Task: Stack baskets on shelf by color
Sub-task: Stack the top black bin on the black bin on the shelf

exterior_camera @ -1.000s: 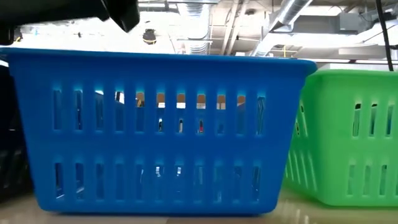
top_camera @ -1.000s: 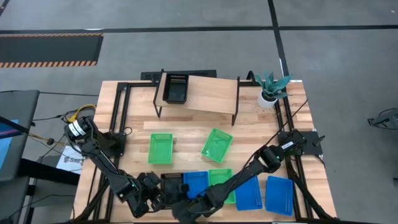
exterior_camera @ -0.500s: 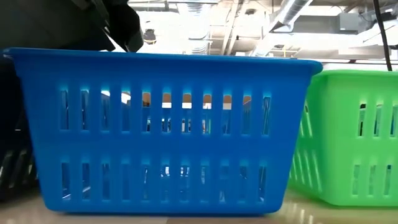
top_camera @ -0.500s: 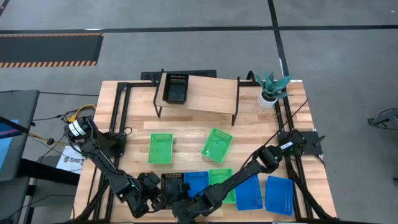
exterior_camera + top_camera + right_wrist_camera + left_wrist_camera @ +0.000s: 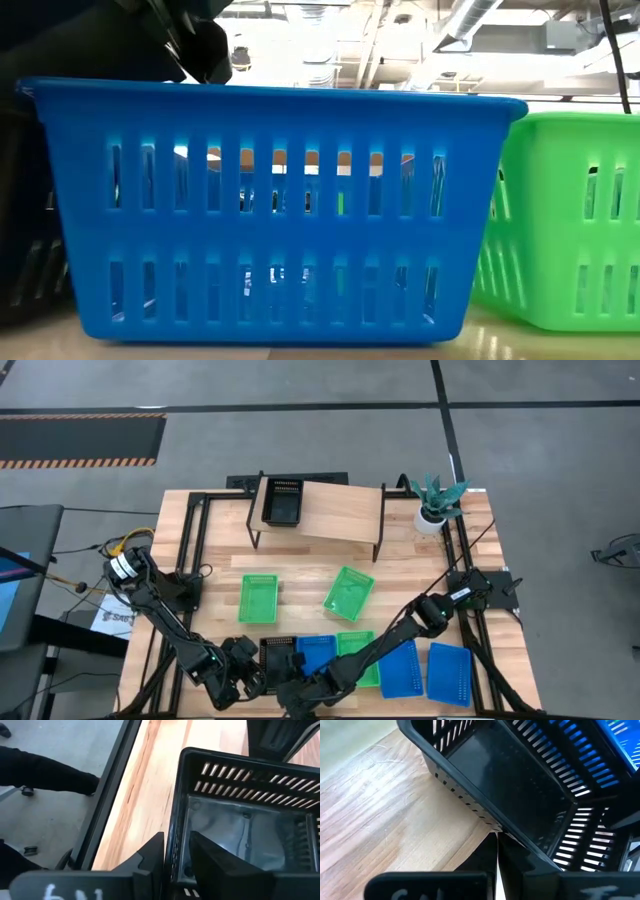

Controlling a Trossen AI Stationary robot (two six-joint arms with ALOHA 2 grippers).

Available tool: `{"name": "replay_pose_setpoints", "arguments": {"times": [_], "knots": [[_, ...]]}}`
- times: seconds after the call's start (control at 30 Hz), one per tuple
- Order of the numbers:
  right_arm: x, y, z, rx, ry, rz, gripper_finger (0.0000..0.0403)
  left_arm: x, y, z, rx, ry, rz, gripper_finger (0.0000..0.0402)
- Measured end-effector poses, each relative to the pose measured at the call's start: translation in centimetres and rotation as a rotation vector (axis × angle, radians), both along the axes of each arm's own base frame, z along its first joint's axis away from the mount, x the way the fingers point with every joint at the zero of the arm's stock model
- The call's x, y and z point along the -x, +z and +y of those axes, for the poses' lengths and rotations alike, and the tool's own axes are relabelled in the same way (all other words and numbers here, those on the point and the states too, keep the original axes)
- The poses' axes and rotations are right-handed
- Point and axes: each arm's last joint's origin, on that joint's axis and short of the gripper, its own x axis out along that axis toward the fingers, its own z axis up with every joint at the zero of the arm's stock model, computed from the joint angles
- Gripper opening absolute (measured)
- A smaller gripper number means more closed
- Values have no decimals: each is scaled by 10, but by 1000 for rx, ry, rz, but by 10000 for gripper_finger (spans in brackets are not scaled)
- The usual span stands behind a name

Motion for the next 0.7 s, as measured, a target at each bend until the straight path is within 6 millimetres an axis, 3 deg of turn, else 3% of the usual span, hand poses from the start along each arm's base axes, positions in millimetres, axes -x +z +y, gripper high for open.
{"name": "replay_pose_setpoints", "arguments": {"times": [0.1, 0.3, 0.47, 0.7], "knots": [[-1, 0, -3, -4, -13, 3, 95, 0, 0, 0, 0, 0, 0, 0], [-5, 0, -8, -8, -31, 1, 14, 1, 4, 1, 8, -3, -2, 0], [-5, 5, -9, -20, -53, -10, 18, 5, 20, 6, 17, -26, -20, 0], [-4, 47, -14, -2, -78, -69, 11, 19, 63, 23, 32, -67, -87, 0]]}}
